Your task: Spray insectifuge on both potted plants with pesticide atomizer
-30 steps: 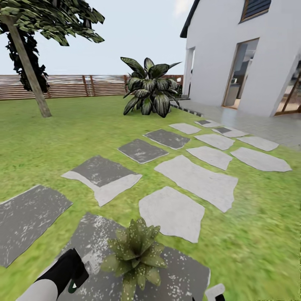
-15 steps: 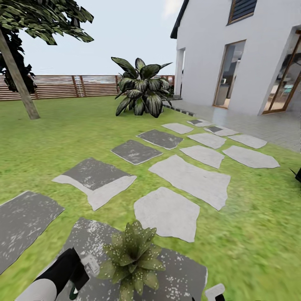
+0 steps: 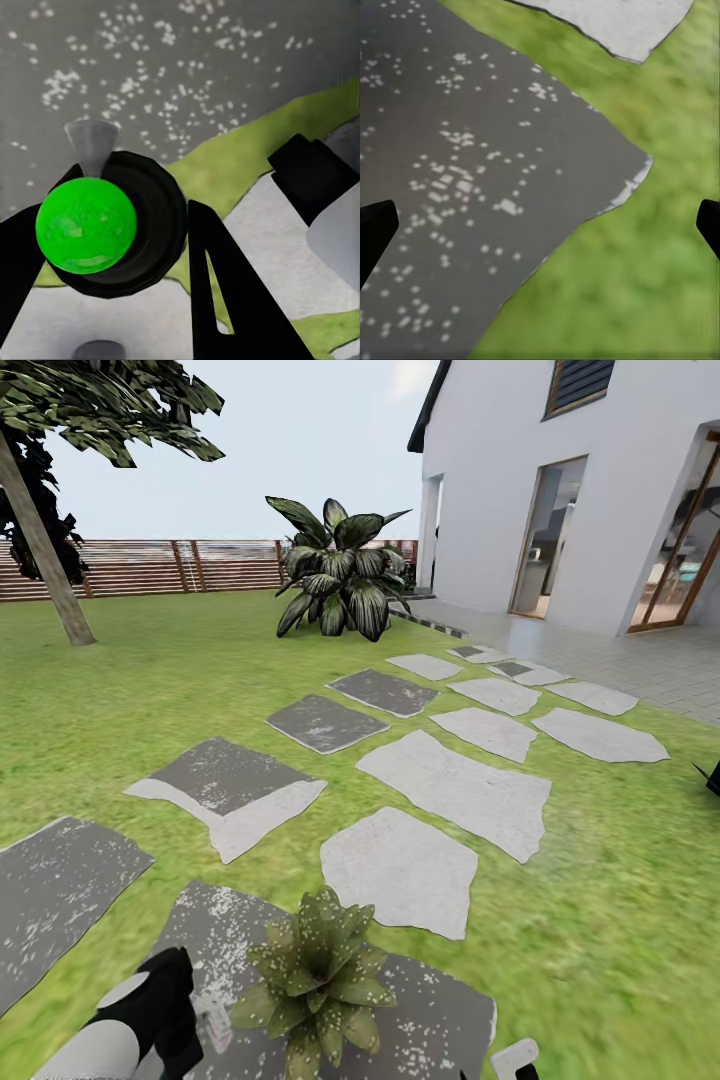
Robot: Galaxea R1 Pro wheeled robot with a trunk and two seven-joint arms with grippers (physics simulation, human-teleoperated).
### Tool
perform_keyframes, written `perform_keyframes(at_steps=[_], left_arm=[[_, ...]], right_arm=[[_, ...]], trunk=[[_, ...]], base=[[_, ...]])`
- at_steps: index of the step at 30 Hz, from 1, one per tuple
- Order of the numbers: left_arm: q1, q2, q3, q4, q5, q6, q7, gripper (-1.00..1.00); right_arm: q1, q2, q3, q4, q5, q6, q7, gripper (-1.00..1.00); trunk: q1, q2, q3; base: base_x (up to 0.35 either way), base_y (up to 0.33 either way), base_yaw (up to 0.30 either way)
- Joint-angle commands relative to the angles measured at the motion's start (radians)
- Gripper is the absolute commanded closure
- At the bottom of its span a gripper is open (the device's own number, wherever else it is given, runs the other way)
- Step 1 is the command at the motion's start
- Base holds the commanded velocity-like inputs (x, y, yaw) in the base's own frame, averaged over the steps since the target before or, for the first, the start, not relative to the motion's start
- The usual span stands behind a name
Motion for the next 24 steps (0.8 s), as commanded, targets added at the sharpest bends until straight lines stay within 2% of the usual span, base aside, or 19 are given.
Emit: perform_keyframes(at_steps=[1,8,14,17,19,24], left_arm=[[-0.002,0.000,0.006,-0.002,-0.004,0.012,-0.005,1.00],[-0.002,0.008,0.004,-0.047,-0.006,0.026,-0.001,1.00],[0.007,0.028,0.003,-0.090,-0.006,0.052,0.003,1.00],[0.009,0.026,0.002,-0.089,-0.006,0.051,0.033,1.00],[0.010,0.020,0.003,-0.077,-0.006,0.047,0.078,1.00],[0.015,0.014,0.007,-0.047,0.005,0.041,0.099,1.00]], right_arm=[[-0.001,0.000,-0.008,0.001,0.007,-0.004,0.002,-1.00],[-0.001,0.000,-0.008,0.001,0.007,-0.004,0.002,-1.00],[-0.001,0.000,-0.008,0.001,0.007,-0.004,0.002,-1.00],[-0.001,0.000,-0.008,0.001,0.007,-0.004,0.003,-1.00],[-0.001,0.000,-0.008,0.001,0.007,-0.004,0.003,-1.00],[-0.001,0.000,-0.008,0.001,0.007,-0.004,0.004,-1.00]], trunk=[[0.000,0.000,-0.001],[0.000,0.000,-0.001],[0.000,0.000,-0.001],[0.000,0.000,-0.001],[0.000,0.000,-0.001],[0.000,0.000,-0.001]], base=[[0.000,0.000,0.000],[0.000,0.000,0.000],[0.000,0.000,0.000],[0.000,0.000,0.000],[0.000,0.000,0.000],[0.000,0.000,0.000]])
